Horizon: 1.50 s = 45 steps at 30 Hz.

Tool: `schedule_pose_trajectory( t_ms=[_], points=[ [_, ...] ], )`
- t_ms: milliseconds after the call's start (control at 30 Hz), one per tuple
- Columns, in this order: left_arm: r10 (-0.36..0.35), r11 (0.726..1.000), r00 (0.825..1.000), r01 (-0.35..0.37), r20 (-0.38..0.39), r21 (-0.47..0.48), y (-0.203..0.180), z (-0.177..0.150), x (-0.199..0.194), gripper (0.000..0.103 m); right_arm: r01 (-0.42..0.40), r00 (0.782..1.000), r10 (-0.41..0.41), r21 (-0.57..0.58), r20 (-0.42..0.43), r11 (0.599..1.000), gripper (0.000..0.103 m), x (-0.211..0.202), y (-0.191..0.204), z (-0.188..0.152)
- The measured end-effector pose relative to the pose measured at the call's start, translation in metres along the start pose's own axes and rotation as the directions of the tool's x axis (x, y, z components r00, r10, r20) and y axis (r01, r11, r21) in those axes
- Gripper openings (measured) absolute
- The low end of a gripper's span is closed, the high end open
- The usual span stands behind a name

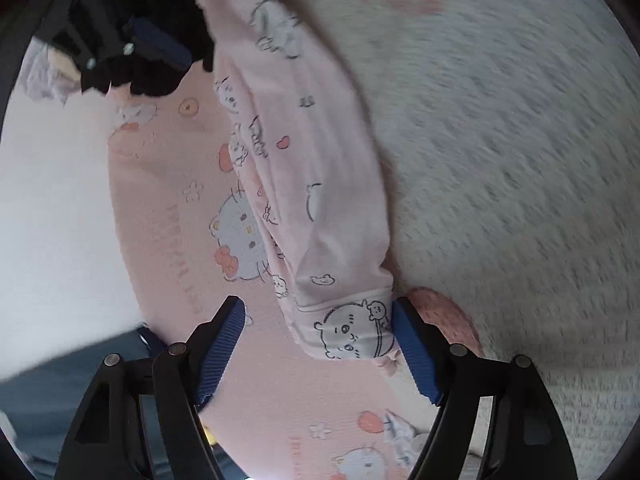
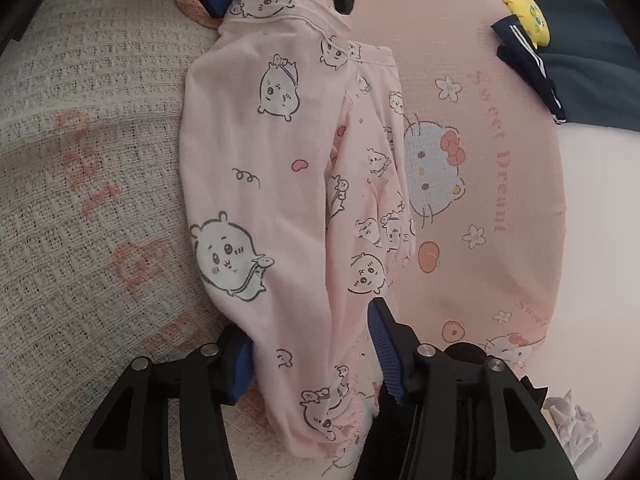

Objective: Fold clothes

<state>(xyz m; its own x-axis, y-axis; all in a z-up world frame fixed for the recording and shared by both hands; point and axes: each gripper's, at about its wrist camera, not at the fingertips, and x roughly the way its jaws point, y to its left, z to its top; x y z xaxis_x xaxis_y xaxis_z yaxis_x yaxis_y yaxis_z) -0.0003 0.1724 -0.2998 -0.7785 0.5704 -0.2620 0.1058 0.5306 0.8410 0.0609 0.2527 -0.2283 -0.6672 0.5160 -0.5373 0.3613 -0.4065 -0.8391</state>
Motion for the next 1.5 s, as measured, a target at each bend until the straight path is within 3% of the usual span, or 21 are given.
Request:
schedule_pose_trajectory(
  t_ms=[33, 100, 167, 267, 367, 500, 700, 900, 1000, 1100, 1300, 1400, 1500],
  points=[
    [-0.035, 0.999, 0.999, 0.035, 0.013, -0.004, 0.001, -0.002, -0.004, 0.074, -0.005, 1.000, 0.005, -0.005, 0.001, 1.000, 0.042, 0.000, 0.003, 0.000],
    [-0.107, 0.994, 0.993, 0.108, 0.041, -0.011, 0.003, -0.006, -0.013, 0.074, -0.014, 1.000, 0.014, -0.016, 0.002, 1.000, 0.017, 0.000, 0.009, 0.000],
    [-0.184, 0.979, 0.982, 0.186, 0.032, -0.088, 0.015, -0.006, -0.010, 0.074, -0.019, 1.000, 0.019, -0.027, 0.003, 0.999, 0.004, -0.001, 0.014, 0.000],
    [-0.250, 0.953, 0.968, 0.249, 0.017, -0.174, 0.029, -0.003, -0.007, 0.075, -0.056, 0.998, 0.055, 0.052, 0.006, 0.997, 0.004, -0.004, 0.004, 0.001],
    [-0.221, 0.944, 0.973, 0.231, 0.068, -0.235, 0.044, 0.005, -0.013, 0.076, -0.132, 0.991, 0.131, 0.207, 0.022, 0.969, 0.004, -0.009, -0.021, -0.002],
    [-0.189, 0.934, 0.975, 0.215, 0.115, -0.287, 0.053, 0.011, -0.019, 0.090, -0.124, 0.992, 0.120, 0.243, 0.029, 0.962, 0.004, -0.005, -0.035, -0.008],
    [-0.163, 0.950, 0.977, 0.193, 0.138, -0.244, 0.044, 0.016, -0.018, 0.091, -0.111, 0.992, 0.086, 0.289, 0.095, 0.951, 0.004, -0.012, -0.055, -0.012],
    [-0.148, 0.936, 0.974, 0.194, 0.173, -0.292, 0.047, 0.009, -0.017, 0.091, -0.112, 0.987, 0.063, 0.349, 0.148, 0.930, 0.004, -0.018, -0.073, -0.017],
    [-0.156, 0.928, 0.976, 0.197, 0.152, -0.316, 0.053, 0.012, -0.010, 0.091, -0.147, 0.981, 0.080, 0.405, 0.177, 0.902, 0.004, -0.021, -0.082, -0.018],
    [-0.163, 0.897, 0.968, 0.227, 0.193, -0.380, 0.068, 0.017, -0.011, 0.091, -0.156, 0.981, 0.086, 0.433, 0.176, 0.888, 0.004, -0.018, -0.087, -0.018],
    [-0.058, 0.926, 0.990, 0.102, 0.129, -0.363, 0.064, 0.029, 0.002, 0.091, -0.143, 0.985, 0.085, 0.432, 0.150, 0.891, 0.004, -0.016, -0.084, -0.020],
    [0.054, 0.962, 0.998, -0.046, 0.023, -0.268, 0.052, 0.029, 0.018, 0.091, -0.145, 0.986, 0.093, 0.418, 0.142, 0.897, 0.004, -0.015, -0.081, -0.022],
    [0.066, 0.975, 0.997, -0.059, 0.027, -0.215, 0.038, 0.019, 0.019, 0.091, -0.148, 0.985, 0.098, 0.408, 0.142, 0.901, 0.004, -0.018, -0.078, -0.022]
  ],
)
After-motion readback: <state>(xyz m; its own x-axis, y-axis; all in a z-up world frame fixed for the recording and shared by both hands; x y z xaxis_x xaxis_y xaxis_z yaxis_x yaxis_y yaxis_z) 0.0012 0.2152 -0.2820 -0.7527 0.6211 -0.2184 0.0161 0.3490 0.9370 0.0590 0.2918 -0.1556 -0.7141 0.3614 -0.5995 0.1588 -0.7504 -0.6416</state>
